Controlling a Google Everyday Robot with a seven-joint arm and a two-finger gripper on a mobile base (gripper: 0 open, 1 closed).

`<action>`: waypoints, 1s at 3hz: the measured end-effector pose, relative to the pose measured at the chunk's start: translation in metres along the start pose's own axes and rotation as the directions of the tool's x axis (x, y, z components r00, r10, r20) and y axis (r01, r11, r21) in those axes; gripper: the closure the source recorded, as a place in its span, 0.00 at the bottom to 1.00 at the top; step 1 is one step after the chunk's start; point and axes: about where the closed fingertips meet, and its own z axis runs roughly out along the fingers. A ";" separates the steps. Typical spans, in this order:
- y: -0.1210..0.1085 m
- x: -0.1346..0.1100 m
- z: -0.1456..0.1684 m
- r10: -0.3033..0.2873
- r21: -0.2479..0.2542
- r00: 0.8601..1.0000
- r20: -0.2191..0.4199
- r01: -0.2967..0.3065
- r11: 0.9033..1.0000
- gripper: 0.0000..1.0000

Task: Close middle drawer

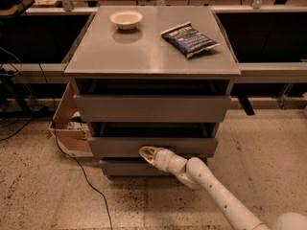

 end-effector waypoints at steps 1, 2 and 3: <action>-0.007 0.000 0.018 -0.021 0.021 0.999 0.025 0.020 1.000 1.00; -0.016 -0.002 0.036 -0.035 0.041 0.998 0.053 0.033 0.999 1.00; -0.010 -0.001 0.030 -0.011 0.012 0.998 0.063 0.010 1.000 1.00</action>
Offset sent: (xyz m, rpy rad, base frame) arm 0.0475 0.0348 0.0086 0.0564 -0.0973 -0.0056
